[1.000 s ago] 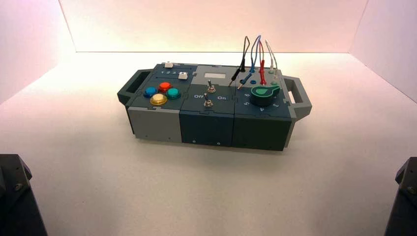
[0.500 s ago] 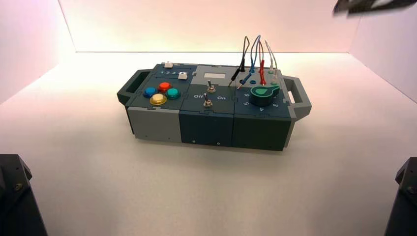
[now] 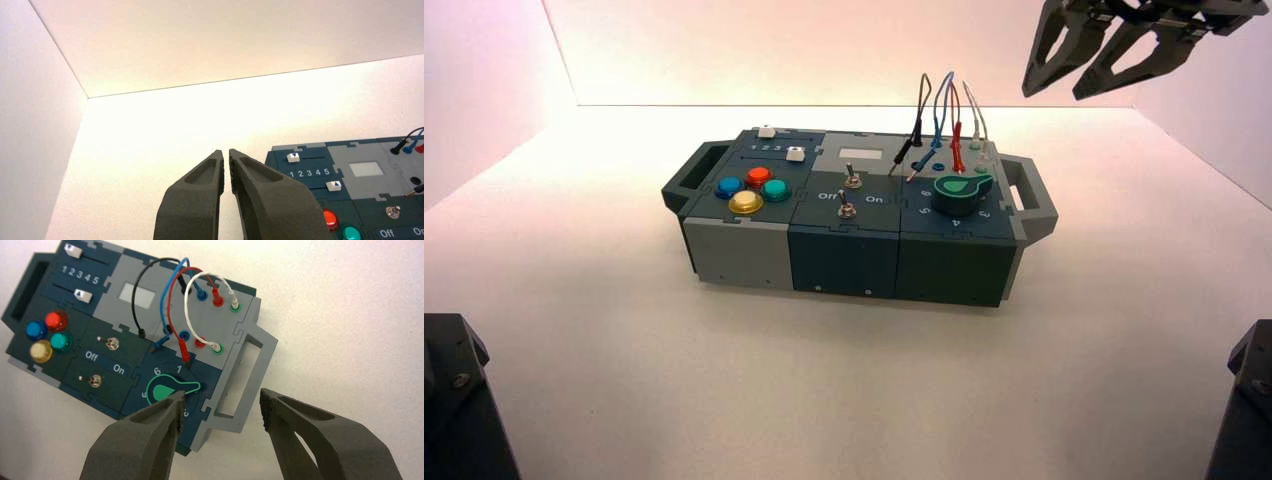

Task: Pull the white wire.

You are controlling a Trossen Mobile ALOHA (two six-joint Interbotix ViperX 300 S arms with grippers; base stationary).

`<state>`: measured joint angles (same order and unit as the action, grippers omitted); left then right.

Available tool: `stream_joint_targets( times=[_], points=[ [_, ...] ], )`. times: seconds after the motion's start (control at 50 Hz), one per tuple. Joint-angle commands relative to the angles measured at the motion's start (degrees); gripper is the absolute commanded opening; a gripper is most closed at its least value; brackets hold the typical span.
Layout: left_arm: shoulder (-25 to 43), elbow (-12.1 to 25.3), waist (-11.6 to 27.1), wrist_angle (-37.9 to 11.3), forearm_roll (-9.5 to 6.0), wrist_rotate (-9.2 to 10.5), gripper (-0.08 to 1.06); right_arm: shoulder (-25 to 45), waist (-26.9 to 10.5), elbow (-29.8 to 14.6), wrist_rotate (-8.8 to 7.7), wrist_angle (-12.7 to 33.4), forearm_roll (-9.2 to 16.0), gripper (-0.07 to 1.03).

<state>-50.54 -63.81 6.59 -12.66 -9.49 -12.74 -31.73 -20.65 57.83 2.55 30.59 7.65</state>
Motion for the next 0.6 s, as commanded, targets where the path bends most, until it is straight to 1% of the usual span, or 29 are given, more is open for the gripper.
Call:
stream_joint_targets(
  times=[0.02,0.1,0.2,0.28,0.42,0.52,0.54,0.6],
  points=[
    [0.1,2.1,0.3,0.3,-0.09,0.0,0.07,2.0,-0.3,-2.3,-0.26,0.3,0.7,0.77],
    [0.2,2.1,0.3,0.3,-0.09,0.09,0.07,3.8,-0.3,-2.9,-0.44,1.1,0.7,0.76],
    [0.2,2.2,0.2,0.4,-0.09,0.09,0.07,6.4,-0.3,-4.3,-1.05,2.7,0.7,0.75],
    [0.2,2.2,0.3,0.3,-0.09,0.09,0.07,9.5,-0.4,-6.4,-1.32,4.0,0.7,0.75],
    [0.1,2.2,0.3,0.3,-0.18,0.0,0.07,13.7,-0.7,-9.1,-1.41,4.4,0.7,0.74],
    [-0.1,2.2,0.3,0.3,-0.18,0.09,0.07,16.7,-1.8,-11.0,-1.49,4.9,0.7,0.73],
    [-0.1,2.2,0.3,0.3,-0.09,0.0,0.07,18.4,-2.5,-11.9,-1.49,5.3,0.7,0.72],
    [-0.1,2.2,0.3,0.3,-0.18,0.09,0.07,20.4,-2.9,-12.9,-1.49,5.5,0.7,0.7]
  ],
)
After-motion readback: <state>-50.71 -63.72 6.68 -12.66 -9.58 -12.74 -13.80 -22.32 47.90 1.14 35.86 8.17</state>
